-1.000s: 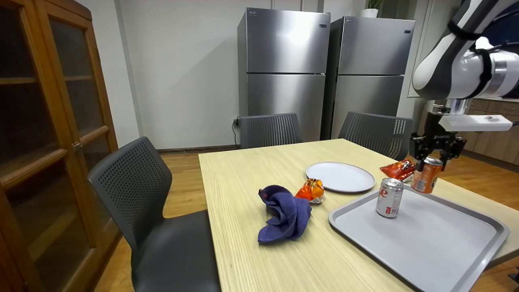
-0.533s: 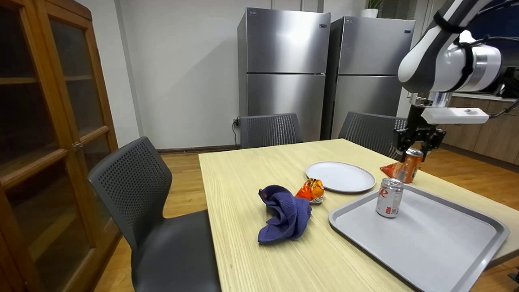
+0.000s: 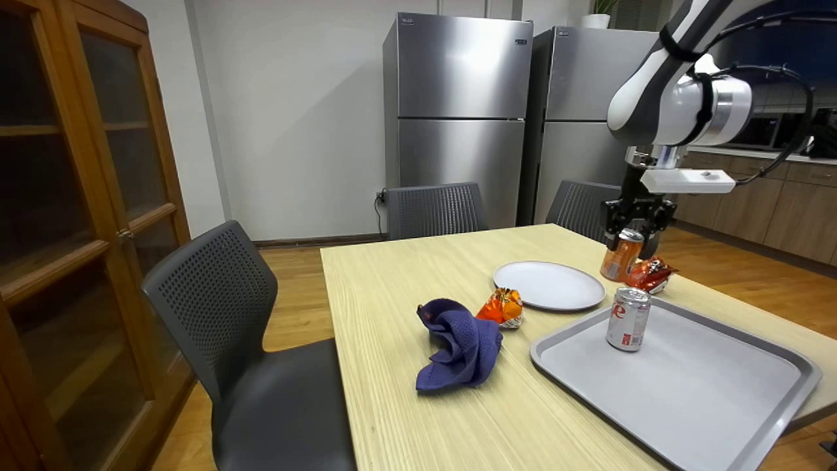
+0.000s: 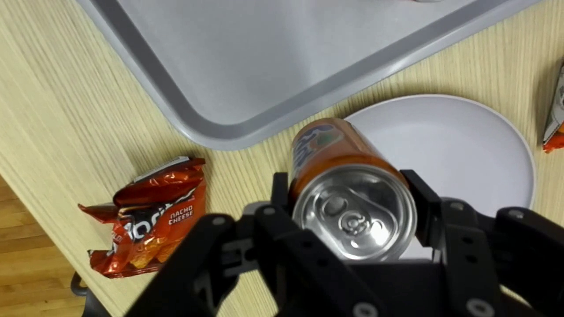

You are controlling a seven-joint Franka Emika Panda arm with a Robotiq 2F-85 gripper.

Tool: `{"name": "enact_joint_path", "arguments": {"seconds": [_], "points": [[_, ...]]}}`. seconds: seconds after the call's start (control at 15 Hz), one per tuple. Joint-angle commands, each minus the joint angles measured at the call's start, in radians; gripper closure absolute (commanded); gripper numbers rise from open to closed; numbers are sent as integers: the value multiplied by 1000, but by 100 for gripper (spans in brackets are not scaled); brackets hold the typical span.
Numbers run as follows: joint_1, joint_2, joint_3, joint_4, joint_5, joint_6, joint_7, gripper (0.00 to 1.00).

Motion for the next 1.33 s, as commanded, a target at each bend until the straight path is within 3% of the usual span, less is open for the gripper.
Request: {"name": "enact_joint_path", "arguments": {"seconds": [0.0, 0.6, 1.27], "points": [[-4, 97, 16, 173, 5, -105, -23, 62], [-10, 315, 28, 515, -4, -265, -36, 62], [-8, 506, 25, 783, -9, -373, -14, 62]]}}
